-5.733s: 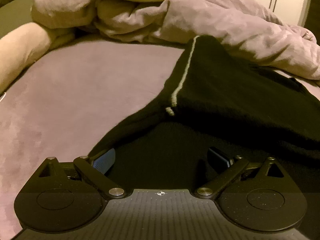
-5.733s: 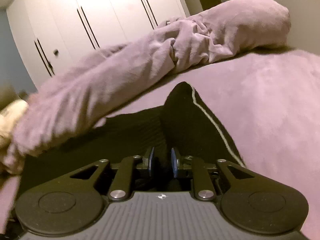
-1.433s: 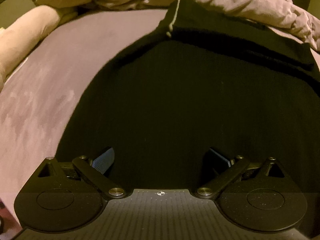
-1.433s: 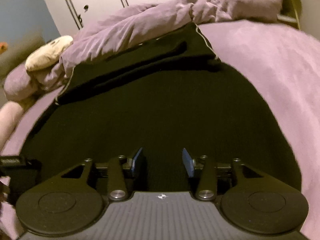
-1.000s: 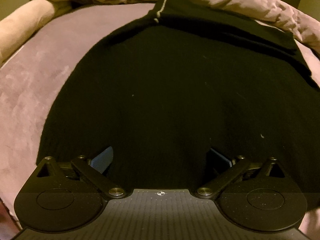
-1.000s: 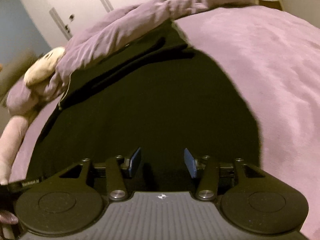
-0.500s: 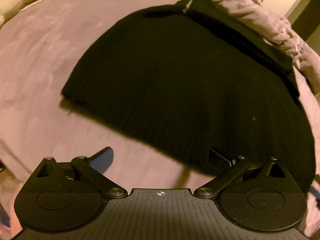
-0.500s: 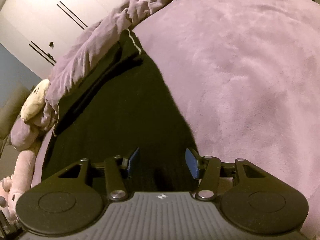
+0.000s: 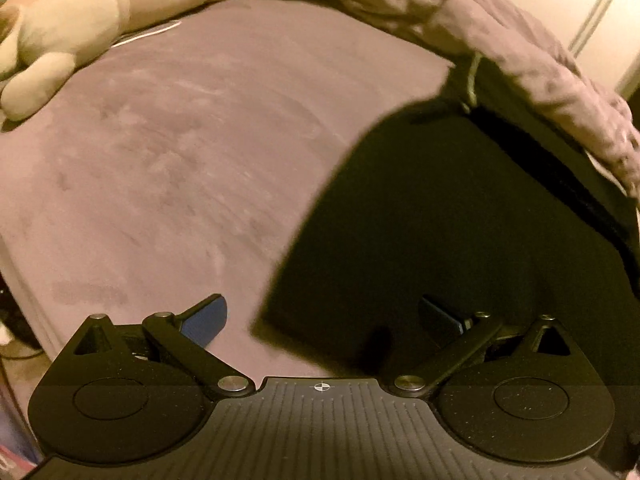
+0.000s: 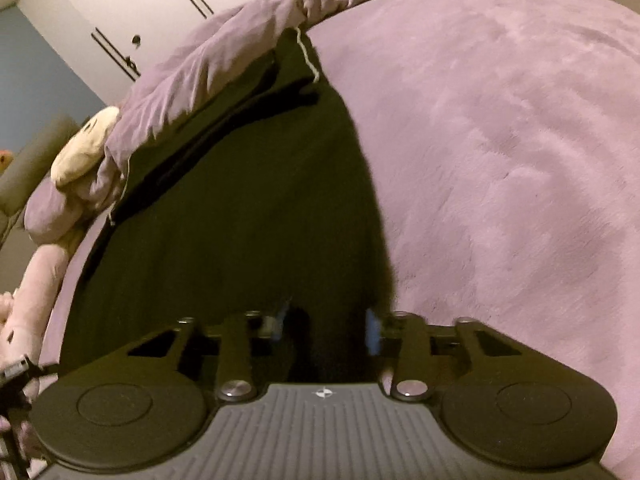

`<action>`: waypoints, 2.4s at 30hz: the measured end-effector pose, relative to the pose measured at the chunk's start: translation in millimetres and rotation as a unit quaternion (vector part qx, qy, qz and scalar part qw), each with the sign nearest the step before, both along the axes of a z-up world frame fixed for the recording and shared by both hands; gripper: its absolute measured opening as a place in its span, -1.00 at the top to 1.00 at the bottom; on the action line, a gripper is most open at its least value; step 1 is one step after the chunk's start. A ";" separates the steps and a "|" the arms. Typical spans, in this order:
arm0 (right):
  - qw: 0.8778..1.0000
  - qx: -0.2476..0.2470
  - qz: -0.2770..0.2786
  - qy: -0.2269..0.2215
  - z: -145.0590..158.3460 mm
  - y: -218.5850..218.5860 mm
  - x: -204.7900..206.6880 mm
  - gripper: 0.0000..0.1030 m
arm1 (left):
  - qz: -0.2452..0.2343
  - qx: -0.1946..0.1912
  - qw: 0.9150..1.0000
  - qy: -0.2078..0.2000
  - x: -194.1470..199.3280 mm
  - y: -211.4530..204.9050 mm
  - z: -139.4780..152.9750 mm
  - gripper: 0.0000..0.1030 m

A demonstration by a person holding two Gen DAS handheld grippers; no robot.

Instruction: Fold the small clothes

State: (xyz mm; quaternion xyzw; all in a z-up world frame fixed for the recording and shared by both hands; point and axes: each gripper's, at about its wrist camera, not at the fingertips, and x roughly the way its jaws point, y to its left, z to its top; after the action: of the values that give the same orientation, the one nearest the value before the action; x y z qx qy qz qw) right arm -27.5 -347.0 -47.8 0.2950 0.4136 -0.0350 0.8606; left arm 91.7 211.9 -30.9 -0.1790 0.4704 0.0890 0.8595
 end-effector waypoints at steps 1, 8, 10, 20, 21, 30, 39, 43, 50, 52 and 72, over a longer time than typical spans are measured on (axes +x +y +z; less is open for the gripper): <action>1.000 0.006 0.000 0.000 -1.0 -0.6 -0.7 0.58 | -0.001 -0.006 1.000 0.000 3.4 5.6 -1.3 -1.00; 0.999 0.030 -0.014 0.011 -2.6 -5.4 2.8 0.48 | -0.028 -0.059 0.998 0.011 19.1 22.6 -21.3 -0.97; 0.999 0.035 -0.007 0.011 -2.4 -4.9 5.7 0.40 | -0.040 -0.074 0.996 0.000 18.7 23.3 -22.3 -0.84; 0.999 0.036 0.013 0.001 3.6 -5.3 5.4 0.70 | -0.091 -0.109 0.990 0.009 14.9 27.4 -16.6 0.29; 0.999 0.047 0.009 -0.008 5.9 -5.9 4.0 0.71 | -0.097 -0.111 0.989 0.013 15.4 25.3 -17.6 0.58; 0.997 0.078 0.022 -0.002 3.6 -2.5 8.4 0.51 | -0.122 -0.124 0.985 0.013 18.4 10.6 -23.2 0.09; 0.997 0.071 0.016 -0.004 8.4 -1.2 2.4 0.70 | -0.122 -0.171 0.977 0.036 23.2 24.2 -28.4 0.75; 0.994 0.104 -0.001 -0.025 18.1 -8.9 0.6 0.74 | -0.129 -0.183 0.974 0.020 24.6 28.6 -16.6 0.78; 0.987 0.138 -0.029 -0.071 48.6 -22.4 24.0 0.77 | -0.115 -0.221 0.967 -0.043 55.5 27.7 24.0 0.78; 0.988 0.129 -0.040 -0.076 56.7 -24.9 40.1 0.78 | -0.111 -0.224 0.966 -0.057 71.7 25.7 33.6 0.78; 0.982 -0.137 0.121 -0.043 55.7 13.2 122.9 0.06 | -0.116 -0.115 0.986 -0.040 153.6 -11.0 4.0 0.76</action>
State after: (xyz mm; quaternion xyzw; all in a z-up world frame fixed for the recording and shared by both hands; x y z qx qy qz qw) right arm 95.4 -333.8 7.9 0.1231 0.3999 0.0260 0.9079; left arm 245.3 200.9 -26.9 -0.2241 0.4602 -0.0734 0.8559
